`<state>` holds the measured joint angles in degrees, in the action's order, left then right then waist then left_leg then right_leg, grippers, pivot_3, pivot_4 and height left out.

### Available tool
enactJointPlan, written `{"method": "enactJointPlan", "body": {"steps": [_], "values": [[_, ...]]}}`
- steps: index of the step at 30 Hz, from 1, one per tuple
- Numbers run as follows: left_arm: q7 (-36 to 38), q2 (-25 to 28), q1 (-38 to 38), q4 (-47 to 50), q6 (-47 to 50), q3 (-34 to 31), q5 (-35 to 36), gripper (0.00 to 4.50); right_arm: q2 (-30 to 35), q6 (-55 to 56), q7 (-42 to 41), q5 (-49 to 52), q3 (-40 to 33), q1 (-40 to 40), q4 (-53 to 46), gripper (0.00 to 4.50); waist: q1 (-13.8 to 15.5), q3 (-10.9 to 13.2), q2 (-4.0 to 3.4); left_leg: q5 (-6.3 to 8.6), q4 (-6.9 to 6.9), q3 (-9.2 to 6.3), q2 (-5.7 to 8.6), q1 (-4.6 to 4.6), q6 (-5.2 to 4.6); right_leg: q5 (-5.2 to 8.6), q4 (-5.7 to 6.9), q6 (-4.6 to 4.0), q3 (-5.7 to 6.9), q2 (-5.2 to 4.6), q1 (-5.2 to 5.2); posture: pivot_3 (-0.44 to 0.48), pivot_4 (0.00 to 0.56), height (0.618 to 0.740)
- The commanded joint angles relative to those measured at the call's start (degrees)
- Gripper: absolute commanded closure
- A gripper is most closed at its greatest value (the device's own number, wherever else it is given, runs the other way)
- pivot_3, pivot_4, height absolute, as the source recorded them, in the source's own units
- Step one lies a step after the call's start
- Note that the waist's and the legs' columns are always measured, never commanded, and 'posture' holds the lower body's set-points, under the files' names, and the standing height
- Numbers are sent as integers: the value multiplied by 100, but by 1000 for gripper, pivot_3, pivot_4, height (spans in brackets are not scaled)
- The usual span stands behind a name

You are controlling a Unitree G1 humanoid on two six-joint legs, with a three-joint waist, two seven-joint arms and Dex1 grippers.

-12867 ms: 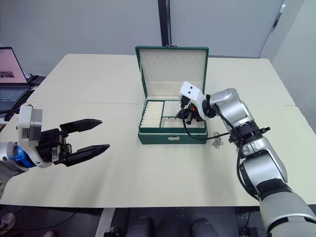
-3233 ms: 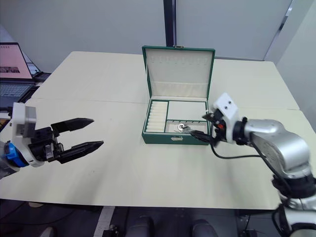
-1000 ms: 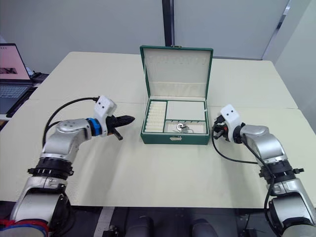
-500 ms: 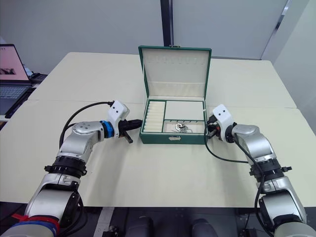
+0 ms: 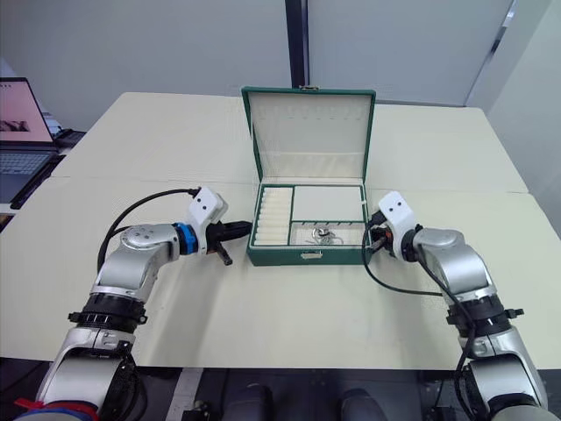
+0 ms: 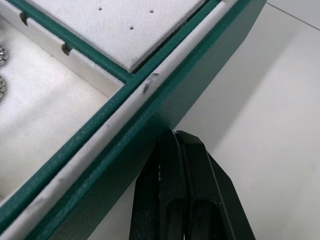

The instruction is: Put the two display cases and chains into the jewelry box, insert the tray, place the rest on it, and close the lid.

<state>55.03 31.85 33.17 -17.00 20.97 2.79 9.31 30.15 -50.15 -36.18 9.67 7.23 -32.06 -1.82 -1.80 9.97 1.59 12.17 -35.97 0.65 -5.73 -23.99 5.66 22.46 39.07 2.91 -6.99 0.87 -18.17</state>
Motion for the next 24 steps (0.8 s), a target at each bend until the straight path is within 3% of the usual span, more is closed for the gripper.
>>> {"method": "enactJointPlan", "body": {"steps": [1,13,24], "values": [[322,-45,-196,668,168,166,269,4500,-55,-184,-240,393,-2,109,-962,4488,3,0,0,0,1,1,0,0,0,0,0,0,-1,0,-1,0,150,740],[380,345,-988,1680,747,74,468,4500,-16,-989,-174,685,-114,737,-2206,4488,-9,-1,-1,1,6,0,0,1,-1,0,-2,0,-5,1,0,0,150,740],[395,474,-1052,1791,891,-36,544,4500,16,-1163,-118,755,-217,871,-2404,4488,-5,-1,-1,1,7,-1,1,1,-2,0,-2,0,-5,2,0,0,150,740]]}}
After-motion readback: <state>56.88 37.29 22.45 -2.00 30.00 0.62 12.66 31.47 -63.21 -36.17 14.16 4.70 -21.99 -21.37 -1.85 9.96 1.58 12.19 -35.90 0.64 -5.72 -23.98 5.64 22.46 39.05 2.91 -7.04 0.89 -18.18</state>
